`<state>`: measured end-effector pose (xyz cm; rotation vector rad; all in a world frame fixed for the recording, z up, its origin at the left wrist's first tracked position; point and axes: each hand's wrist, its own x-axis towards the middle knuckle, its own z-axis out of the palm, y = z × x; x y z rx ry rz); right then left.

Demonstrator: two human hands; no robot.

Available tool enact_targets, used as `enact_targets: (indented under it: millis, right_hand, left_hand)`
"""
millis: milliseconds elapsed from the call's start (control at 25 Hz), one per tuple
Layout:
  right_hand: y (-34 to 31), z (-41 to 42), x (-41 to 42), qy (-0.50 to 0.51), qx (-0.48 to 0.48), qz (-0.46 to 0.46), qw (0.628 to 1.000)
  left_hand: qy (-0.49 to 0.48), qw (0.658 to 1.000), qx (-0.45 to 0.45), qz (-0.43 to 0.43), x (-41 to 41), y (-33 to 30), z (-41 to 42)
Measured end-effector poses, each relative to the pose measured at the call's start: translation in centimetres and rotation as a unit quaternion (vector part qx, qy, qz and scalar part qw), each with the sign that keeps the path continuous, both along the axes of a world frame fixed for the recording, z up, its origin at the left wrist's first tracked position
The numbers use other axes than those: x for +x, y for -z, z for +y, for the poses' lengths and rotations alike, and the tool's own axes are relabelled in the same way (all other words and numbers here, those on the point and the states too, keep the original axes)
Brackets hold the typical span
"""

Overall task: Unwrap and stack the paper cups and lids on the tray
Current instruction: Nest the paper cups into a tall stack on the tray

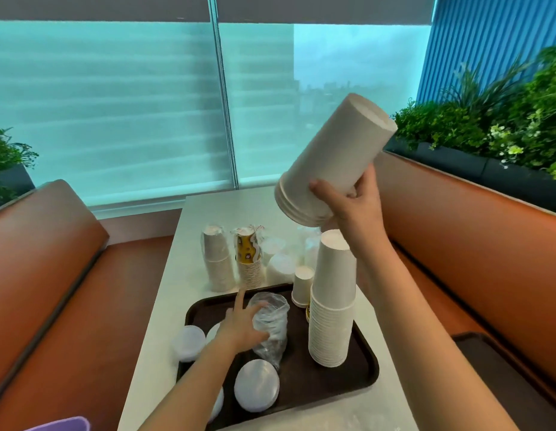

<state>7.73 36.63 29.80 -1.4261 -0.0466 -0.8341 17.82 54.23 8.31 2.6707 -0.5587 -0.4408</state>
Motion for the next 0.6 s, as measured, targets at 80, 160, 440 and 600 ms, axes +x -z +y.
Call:
enact_targets:
  millis: [80,160,440,600]
  right_hand:
    - [0.4,-1.9,-0.6,0.052,-0.082,0.027,0.995]
    - [1.6,-3.3,-0.8,0.064,-0.118,0.066,0.989]
    - [8.0,-4.9,0.9,0.049,-0.145,0.169,0.974]
    - [12.6,-5.0,0.9,0.067,-0.163,0.221,0.959]
  left_hand:
    - [0.006,1.0,-0.004,-0.004,0.2,1.0,-0.4]
    - [-0.004,0.999,-0.033,-0.009,0.5,1.3,-1.0]
    - [-0.089,0.977,-0.168,-0.092,-0.1,0.2,-2.0]
    - [-0.139,0.944,-0.253,-0.162,-0.2,-2.9,-2.1]
